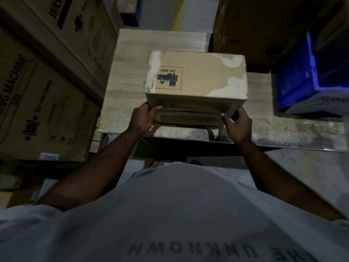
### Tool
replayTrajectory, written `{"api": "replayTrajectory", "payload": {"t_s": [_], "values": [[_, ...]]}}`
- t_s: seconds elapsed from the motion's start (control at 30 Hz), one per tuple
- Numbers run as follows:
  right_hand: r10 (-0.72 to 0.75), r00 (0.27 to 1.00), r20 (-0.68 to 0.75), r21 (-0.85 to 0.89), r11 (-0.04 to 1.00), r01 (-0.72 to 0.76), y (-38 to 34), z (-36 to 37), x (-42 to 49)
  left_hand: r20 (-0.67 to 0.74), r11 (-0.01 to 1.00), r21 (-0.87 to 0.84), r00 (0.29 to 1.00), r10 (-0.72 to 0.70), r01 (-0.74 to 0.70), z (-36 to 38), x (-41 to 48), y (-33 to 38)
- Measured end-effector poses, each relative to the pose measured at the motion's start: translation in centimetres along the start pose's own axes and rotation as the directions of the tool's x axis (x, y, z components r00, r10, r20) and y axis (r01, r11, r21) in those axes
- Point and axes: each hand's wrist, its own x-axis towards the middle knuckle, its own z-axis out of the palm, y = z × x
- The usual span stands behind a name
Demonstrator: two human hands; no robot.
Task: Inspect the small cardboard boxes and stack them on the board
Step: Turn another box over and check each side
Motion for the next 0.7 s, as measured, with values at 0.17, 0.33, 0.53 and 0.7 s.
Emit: {"api": "replayTrajectory", "payload": {"t_s": [0.17,0.33,0.53,0.7], "values": [[-0.107,0.985,-0.138,-0.089,0.991,0.095,-2.9,-0.6,2.4,-0.226,0.985,0.164,0.969,0.098,-0.061,-1.4,1.8,3.0],[-0.12,0.965,-0.234,-0.104,0.99,0.098,-6.0,-0.9,4.8,-0.359,0.978,0.206,0.929,0.086,-0.011,-2.3,3.8,6.5],[-0.062,0.974,-0.218,-0.166,0.986,0.026,-5.4,-0.3,5.5,-0.357,0.977,0.211,0.932,0.062,0.016,-1.9,4.7,6.5],[-0.022,0.987,-0.16,-0.146,0.989,-0.001,-3.9,0.3,5.0,-0.216,0.986,0.165,0.975,0.051,-0.015,-0.5,4.9,4.5]]}}
